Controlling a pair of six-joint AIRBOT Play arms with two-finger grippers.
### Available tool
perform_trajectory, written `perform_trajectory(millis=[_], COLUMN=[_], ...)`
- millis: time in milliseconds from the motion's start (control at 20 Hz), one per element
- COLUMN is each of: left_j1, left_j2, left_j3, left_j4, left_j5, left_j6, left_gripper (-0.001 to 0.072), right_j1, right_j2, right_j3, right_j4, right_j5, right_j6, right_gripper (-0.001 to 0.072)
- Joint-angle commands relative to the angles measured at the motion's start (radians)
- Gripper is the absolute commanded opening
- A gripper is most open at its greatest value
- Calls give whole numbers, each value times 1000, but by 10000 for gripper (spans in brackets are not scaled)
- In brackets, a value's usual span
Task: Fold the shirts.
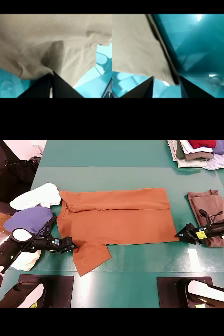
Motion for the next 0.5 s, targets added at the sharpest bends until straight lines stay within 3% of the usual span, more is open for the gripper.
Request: perform_trajectory(millis=[0,50,100,200,250,450], left_j1=[0,0,0,0,0,-4], left_j2=[1,1,1,1,1,18], left_j3=[1,1,1,1,4,79], left_j4=[-2,-2,-2,-2,2,134], left_j5=[1,1,1,-4,-21,-180], left_j6=[5,5,4,5,4,-5], left_gripper=[28,28,28,28,26,24], right_j1=[-12,-12,-11,-9,-10,-13], right_j2=[-24,-24,-24,-24,-23,108], right_j3=[-8,-8,-8,-8,-8,-8], right_j4=[39,39,39,37,36,-117], right_j5=[-37,-31,-24,6,27,115], right_j6=[-11,-11,-12,-15,-23,-11], right_gripper=[373,298,272,49,14,14])
